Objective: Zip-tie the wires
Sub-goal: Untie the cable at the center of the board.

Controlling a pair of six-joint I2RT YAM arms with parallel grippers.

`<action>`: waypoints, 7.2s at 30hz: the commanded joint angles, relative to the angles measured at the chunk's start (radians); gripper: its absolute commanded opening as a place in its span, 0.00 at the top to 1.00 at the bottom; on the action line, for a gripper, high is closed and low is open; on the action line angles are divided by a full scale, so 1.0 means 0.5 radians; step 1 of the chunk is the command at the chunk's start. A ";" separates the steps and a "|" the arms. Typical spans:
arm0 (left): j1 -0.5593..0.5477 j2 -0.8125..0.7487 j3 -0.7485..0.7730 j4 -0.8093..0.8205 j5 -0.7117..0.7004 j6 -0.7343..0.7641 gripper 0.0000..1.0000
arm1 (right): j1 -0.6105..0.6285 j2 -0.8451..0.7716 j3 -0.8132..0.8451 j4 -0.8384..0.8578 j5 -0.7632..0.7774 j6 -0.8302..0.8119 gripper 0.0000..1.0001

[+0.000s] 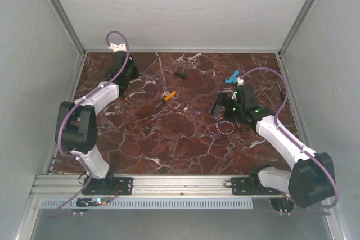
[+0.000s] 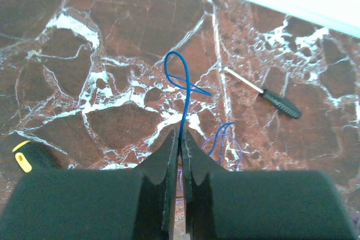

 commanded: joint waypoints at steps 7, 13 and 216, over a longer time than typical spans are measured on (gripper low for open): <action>0.003 -0.462 -0.120 0.162 0.177 -0.051 1.00 | -0.008 -0.158 -0.057 0.067 -0.067 -0.021 0.03; -0.055 -0.707 -0.243 0.272 0.427 -0.023 1.00 | -0.008 -0.291 -0.070 0.145 -0.164 -0.021 0.04; -0.875 -1.009 -1.889 0.992 -0.102 -0.638 0.92 | 1.127 0.151 1.850 0.060 1.129 -0.693 1.00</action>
